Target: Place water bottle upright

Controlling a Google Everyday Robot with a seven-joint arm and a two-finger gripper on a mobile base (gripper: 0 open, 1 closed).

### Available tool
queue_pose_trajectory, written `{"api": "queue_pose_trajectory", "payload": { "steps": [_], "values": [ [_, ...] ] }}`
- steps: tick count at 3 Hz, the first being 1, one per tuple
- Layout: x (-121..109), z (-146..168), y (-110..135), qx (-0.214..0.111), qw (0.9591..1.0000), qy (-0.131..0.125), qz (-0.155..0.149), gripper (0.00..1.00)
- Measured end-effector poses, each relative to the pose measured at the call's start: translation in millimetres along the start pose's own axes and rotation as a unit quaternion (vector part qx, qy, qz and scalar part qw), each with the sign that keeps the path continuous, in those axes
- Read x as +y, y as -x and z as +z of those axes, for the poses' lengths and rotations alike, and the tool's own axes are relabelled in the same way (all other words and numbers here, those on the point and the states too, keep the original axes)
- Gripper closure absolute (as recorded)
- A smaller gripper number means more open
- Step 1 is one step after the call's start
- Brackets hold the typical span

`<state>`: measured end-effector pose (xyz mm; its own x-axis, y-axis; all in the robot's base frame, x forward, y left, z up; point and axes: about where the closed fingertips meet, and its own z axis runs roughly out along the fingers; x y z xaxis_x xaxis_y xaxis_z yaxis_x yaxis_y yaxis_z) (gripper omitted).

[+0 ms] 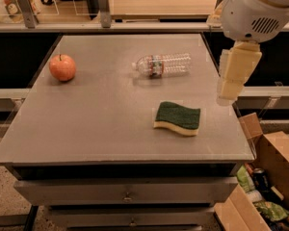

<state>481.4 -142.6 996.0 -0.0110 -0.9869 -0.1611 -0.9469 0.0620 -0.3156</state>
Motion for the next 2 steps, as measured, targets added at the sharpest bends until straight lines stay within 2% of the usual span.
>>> {"api": "queue_pose_trajectory", "payload": {
  "steps": [1, 2],
  "values": [
    [-8, 8, 4, 0.01, 0.9999, -0.001, -0.003, 0.0],
    [-29, 24, 15, 0.018, 0.9994, 0.01, -0.029, 0.0]
  ]
}}
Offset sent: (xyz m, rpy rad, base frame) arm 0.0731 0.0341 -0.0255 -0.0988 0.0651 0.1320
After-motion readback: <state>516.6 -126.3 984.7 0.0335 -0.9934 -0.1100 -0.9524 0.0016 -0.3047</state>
